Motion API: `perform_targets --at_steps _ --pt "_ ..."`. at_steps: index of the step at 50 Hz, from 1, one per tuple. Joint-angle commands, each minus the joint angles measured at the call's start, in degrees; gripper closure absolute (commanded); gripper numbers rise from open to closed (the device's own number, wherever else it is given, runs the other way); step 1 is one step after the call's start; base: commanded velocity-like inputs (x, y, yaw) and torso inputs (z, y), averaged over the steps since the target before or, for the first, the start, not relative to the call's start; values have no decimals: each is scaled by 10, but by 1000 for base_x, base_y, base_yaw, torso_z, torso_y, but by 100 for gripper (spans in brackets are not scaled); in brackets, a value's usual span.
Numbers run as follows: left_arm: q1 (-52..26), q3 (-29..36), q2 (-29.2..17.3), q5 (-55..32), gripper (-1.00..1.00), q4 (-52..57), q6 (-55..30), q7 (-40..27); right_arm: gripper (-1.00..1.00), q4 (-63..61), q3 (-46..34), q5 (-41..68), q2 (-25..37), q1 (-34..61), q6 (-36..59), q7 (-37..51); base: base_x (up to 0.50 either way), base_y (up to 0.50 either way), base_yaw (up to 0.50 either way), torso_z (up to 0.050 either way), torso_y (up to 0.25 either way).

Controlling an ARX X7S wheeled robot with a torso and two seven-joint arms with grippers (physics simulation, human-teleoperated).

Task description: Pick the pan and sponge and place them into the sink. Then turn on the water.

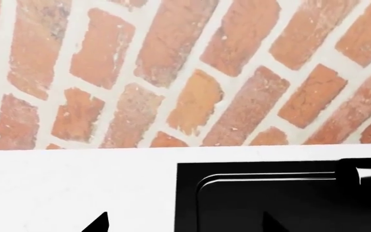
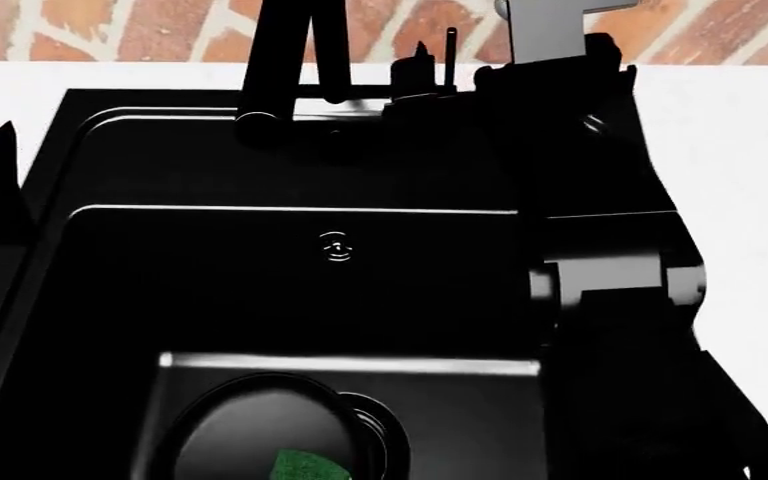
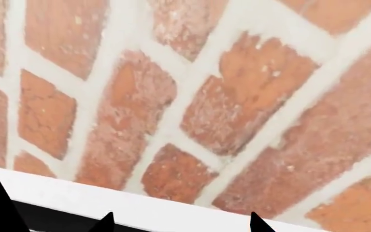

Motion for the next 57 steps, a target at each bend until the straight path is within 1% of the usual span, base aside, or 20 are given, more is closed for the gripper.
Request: perform_targets --at_steps 1,7,20,30,40,57 --pt "-1 -5 -2 -9 -100 1 -3 -3 -100 -71 3 6 28 -20 38 29 0 0 0 0 0" --pt "-3 -3 0 -7 -100 0 -2 -2 -100 -118 4 12 45 -40 62 47 0 0 0 0 0" --pt "4 -9 -11 -12 -100 2 0 2 -100 -139 7 16 56 -46 74 59 0 0 0 0 0" --pt "3 -7 -4 -9 -100 2 1 -5 -100 -135 9 18 57 -50 73 62 0 0 0 0 0" --pt "14 -14 -15 -14 -100 4 6 2 -100 -163 18 26 69 -63 86 86 0 0 0 0 0" --pt "9 -11 -7 -15 -100 7 4 -10 -100 -195 23 36 79 -76 103 101 0 0 0 0 0"
